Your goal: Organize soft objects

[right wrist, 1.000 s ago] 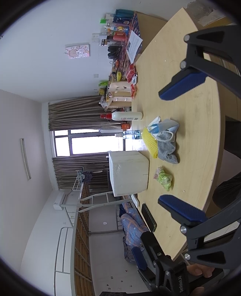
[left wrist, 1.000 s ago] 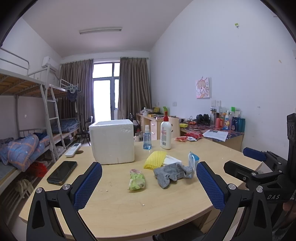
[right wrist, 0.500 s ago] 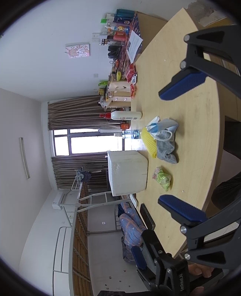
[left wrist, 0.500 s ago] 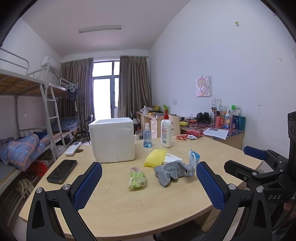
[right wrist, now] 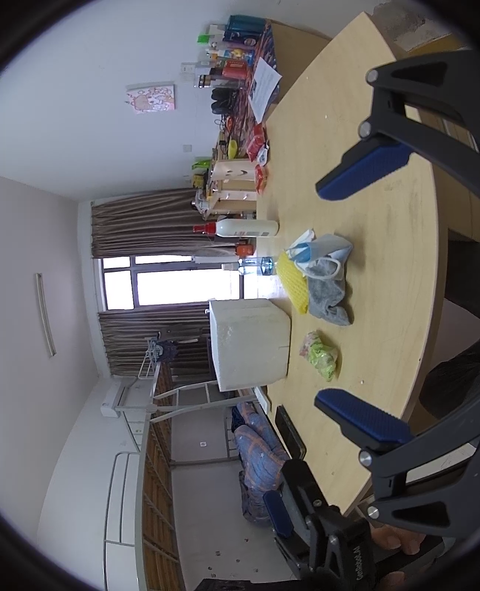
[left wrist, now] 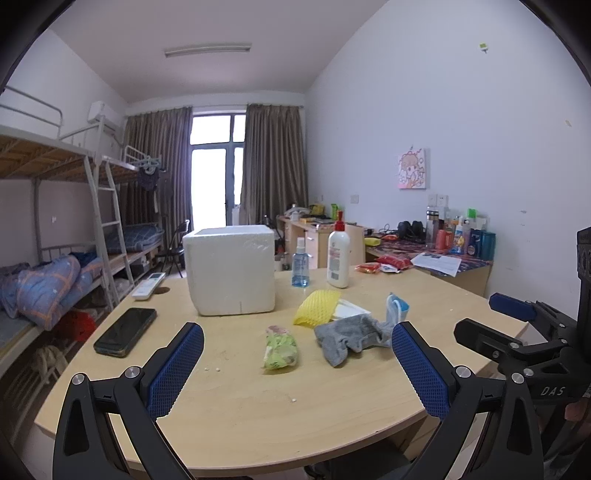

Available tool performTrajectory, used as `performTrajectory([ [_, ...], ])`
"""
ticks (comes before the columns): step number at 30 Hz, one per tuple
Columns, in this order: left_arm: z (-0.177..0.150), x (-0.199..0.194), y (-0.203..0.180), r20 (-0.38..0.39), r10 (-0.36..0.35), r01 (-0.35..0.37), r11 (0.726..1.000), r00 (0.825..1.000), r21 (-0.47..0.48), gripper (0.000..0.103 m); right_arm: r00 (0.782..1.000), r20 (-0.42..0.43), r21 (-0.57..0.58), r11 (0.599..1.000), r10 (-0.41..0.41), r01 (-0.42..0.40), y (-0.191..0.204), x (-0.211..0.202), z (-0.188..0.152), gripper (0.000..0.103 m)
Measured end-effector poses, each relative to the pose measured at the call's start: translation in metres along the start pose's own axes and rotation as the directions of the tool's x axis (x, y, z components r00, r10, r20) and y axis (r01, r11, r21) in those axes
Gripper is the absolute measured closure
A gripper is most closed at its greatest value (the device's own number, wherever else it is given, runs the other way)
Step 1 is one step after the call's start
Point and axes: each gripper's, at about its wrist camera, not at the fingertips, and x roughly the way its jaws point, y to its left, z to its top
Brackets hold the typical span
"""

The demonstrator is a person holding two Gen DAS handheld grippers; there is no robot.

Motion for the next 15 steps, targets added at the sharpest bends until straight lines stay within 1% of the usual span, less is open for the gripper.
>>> performTrajectory([
  [4, -0.004, 0.010, 0.006, -0.032, 0.001, -0.002, 1.000, 1.000, -0.017, 0.001, 0.999, -0.023, 0.007, 1.000, 0.025, -0.025, -0.001, 0.010, -0.002, 0.000],
  [12, -0.013, 0.040, 0.015, -0.094, 0.012, -0.014, 0.999, 0.996, -0.028, 0.001, 0.997, -0.075, -0.031, 0.999, 0.011, -0.013, 0.005, 0.032, -0.007, 0.000],
  [15, -0.018, 0.051, 0.022, -0.125, 0.024, -0.029, 0.999, 0.992, -0.038, 0.001, 0.995, -0.096, -0.004, 1.000, 0.018, -0.018, 0.000, 0.041, -0.009, 0.000],
])
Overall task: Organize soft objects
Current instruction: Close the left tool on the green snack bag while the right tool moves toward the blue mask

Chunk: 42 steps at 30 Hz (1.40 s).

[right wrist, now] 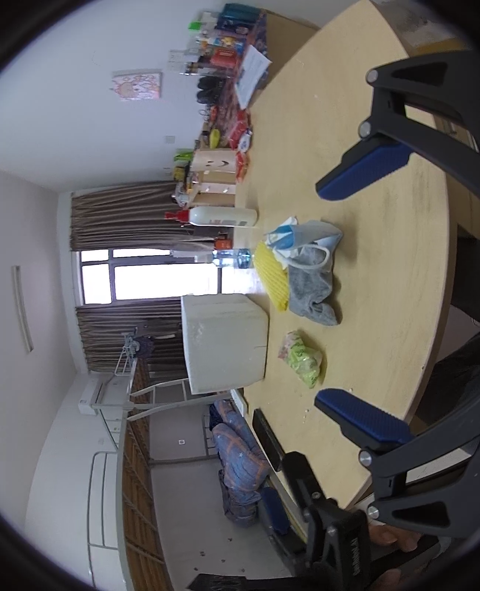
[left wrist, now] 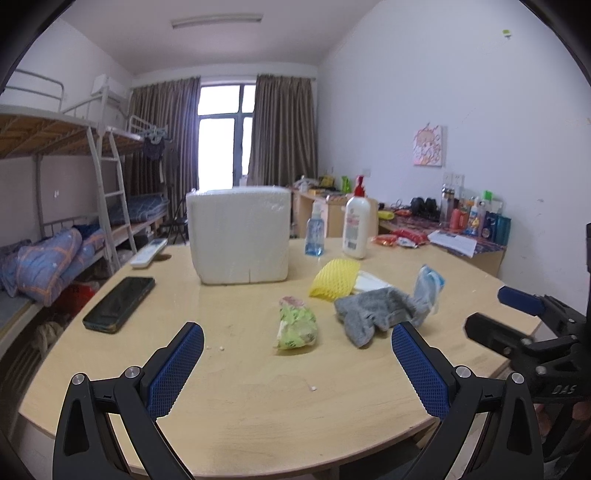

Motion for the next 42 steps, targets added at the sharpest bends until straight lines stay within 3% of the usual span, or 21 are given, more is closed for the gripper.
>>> performTrajectory([
  [8, 0.004, 0.035, 0.012, -0.059, 0.027, -0.028, 0.999, 0.998, -0.014, 0.001, 0.999, -0.026, 0.047, 0.998, 0.038, -0.037, -0.013, 0.019, 0.002, 0.000],
  [15, 0.005, 0.058, 0.022, -0.107, 0.043, -0.045, 0.999, 0.993, -0.016, 0.001, 0.991, -0.033, 0.033, 0.991, 0.133, -0.132, -0.008, 0.031, 0.009, 0.000],
  [22, 0.011, 0.075, 0.034, -0.143, 0.058, -0.063, 0.998, 0.988, -0.030, 0.001, 0.982, -0.095, 0.023, 0.986, 0.164, -0.163, -0.005, 0.057, 0.016, 0.001],
  [27, 0.014, 0.086, 0.032, -0.155, 0.057, -0.060, 0.998, 0.986, -0.016, 0.001, 0.968, -0.136, 0.045, 0.977, 0.212, -0.208, -0.009, 0.075, 0.020, 0.021],
  [36, 0.017, 0.110, 0.019, -0.220, 0.022, -0.016, 1.000, 0.975, 0.025, 0.001, 0.964, -0.205, 0.030, 0.986, 0.167, -0.165, -0.017, 0.095, 0.021, 0.022],
  [42, 0.014, 0.130, 0.017, -0.286, 0.011, -0.005, 1.000, 0.958, 0.023, 0.001, 0.958, -0.252, 0.025, 0.991, 0.136, -0.134, -0.026, 0.106, 0.020, 0.038],
])
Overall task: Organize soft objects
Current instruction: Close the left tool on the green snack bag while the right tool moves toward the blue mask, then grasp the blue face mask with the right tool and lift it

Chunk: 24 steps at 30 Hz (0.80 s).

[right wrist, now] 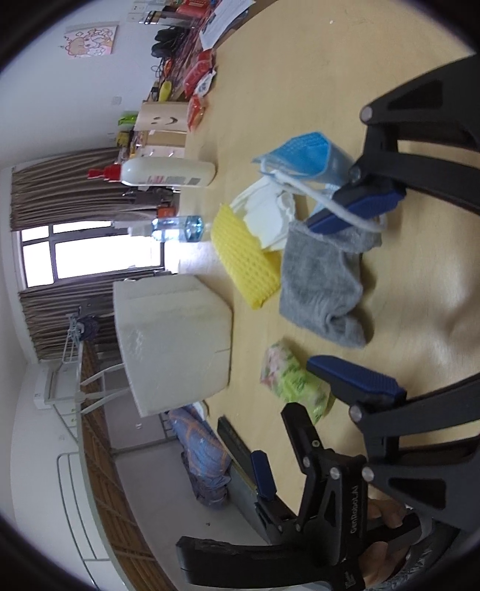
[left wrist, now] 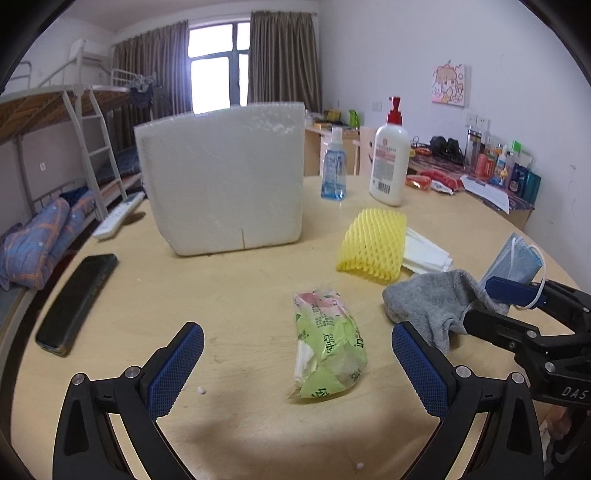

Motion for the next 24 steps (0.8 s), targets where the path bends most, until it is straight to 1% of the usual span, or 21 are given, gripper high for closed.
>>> performTrajectory([
  [1, 0.000, 0.004, 0.000, -0.013, -0.004, 0.004, 1.000, 1.000, -0.003, 0.001, 1.000, -0.008, -0.001, 1.000, -0.004, 0.004, -0.001, 0.002, -0.001, 0.042],
  [4, 0.002, 0.015, -0.001, -0.060, -0.017, 0.017, 1.000, 0.998, -0.009, 0.003, 1.000, -0.027, 0.003, 1.000, 0.006, -0.006, -0.005, 0.005, -0.002, 0.046],
  [6, 0.002, 0.020, -0.002, -0.081, -0.015, 0.015, 1.000, 0.997, -0.004, 0.008, 0.999, -0.034, 0.005, 1.000, 0.006, -0.006, -0.007, 0.006, -0.002, 0.046],
  [7, 0.001, 0.024, -0.003, -0.105, -0.023, 0.023, 1.000, 0.994, 0.000, 0.010, 0.999, -0.033, 0.007, 1.000, 0.006, -0.005, -0.009, 0.006, -0.002, 0.046],
  [9, 0.001, 0.029, -0.002, -0.137, -0.036, 0.034, 0.999, 0.990, -0.014, 0.021, 1.000, -0.028, 0.012, 1.000, 0.012, -0.012, -0.011, 0.005, -0.001, 0.046],
  [11, 0.001, 0.034, -0.001, -0.161, -0.054, 0.050, 0.998, 0.985, -0.026, 0.026, 1.000, -0.024, 0.016, 1.000, 0.020, -0.020, -0.013, 0.004, -0.001, 0.046],
  [14, 0.001, 0.040, -0.005, -0.194, -0.061, 0.059, 0.998, 0.979, -0.018, 0.034, 0.999, -0.025, 0.020, 1.000, 0.020, -0.020, -0.016, 0.004, -0.001, 0.046],
  [16, 0.000, 0.041, -0.007, -0.197, -0.061, 0.059, 0.998, 0.978, -0.013, 0.038, 0.999, -0.024, 0.020, 1.000, 0.022, -0.021, -0.018, 0.003, -0.001, 0.046],
  [19, 0.000, 0.040, -0.010, -0.196, -0.054, 0.054, 0.999, 0.979, -0.003, 0.048, 1.000, -0.019, 0.019, 1.000, 0.024, -0.024, -0.019, 0.001, -0.001, 0.046],
  [20, 0.001, 0.040, -0.010, -0.195, -0.053, 0.054, 0.999, 0.979, 0.002, 0.054, 0.999, -0.018, 0.020, 0.999, 0.026, -0.026, -0.019, 0.001, -0.001, 0.046],
  [21, 0.001, 0.039, -0.010, -0.194, -0.058, 0.060, 0.998, 0.979, 0.004, 0.060, 1.000, -0.015, 0.021, 0.999, 0.027, -0.026, -0.019, 0.001, -0.002, 0.046],
  [22, 0.000, 0.039, -0.011, -0.192, -0.064, 0.066, 0.998, 0.979, 0.007, 0.062, 1.000, -0.011, 0.021, 1.000, 0.024, -0.023, -0.019, 0.000, -0.002, 0.046],
  [24, 0.001, 0.038, -0.011, -0.188, -0.077, 0.080, 0.997, 0.979, 0.007, 0.069, 1.000, -0.005, 0.017, 1.000, 0.019, -0.019, -0.019, -0.001, -0.001, 0.046],
])
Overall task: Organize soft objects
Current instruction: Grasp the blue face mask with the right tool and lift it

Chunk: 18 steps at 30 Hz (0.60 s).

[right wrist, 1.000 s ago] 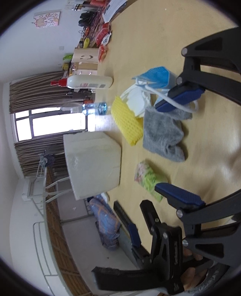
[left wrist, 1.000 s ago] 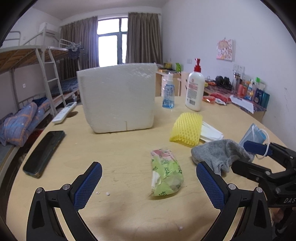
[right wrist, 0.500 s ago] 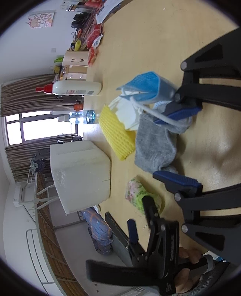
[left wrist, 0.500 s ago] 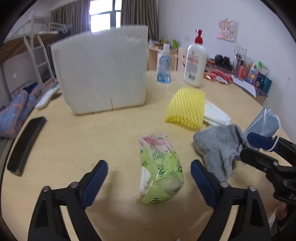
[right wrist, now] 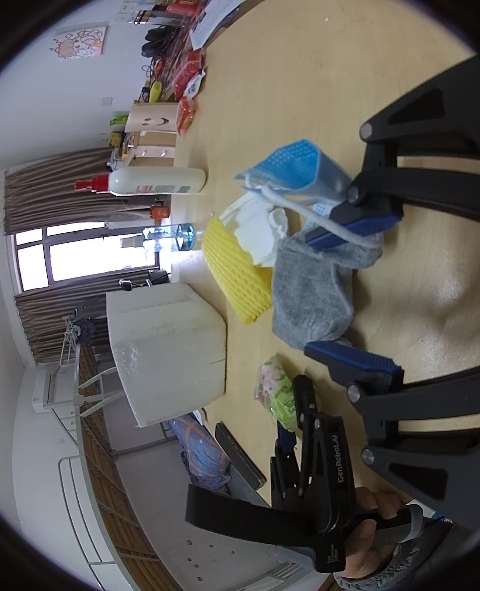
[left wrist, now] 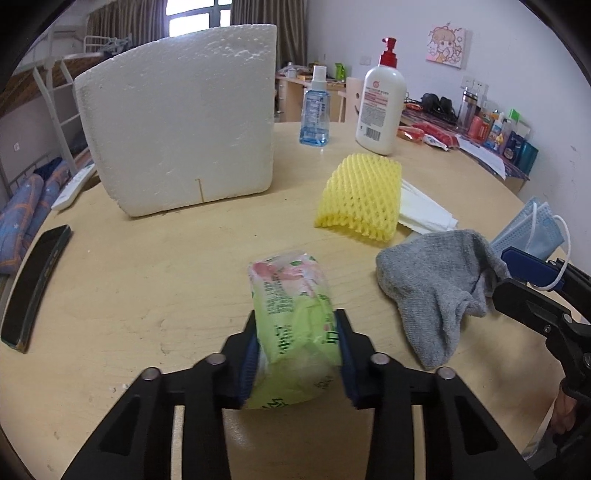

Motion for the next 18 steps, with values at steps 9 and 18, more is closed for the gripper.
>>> performTrajectory([
  [9, 0.000, -0.009, -0.001, 0.049, -0.020, 0.019, 1.000, 0.999, 0.016, 0.074, 0.999, 0.034, -0.026, 1.000, -0.010, 0.011, 0.008, -0.011, 0.003, 0.033],
  [18, -0.002, -0.022, 0.001, 0.095, -0.029, 0.027, 0.999, 0.995, 0.020, 0.074, 0.998, 0.036, -0.047, 0.998, -0.045, 0.047, 0.014, -0.020, -0.001, 0.032],
])
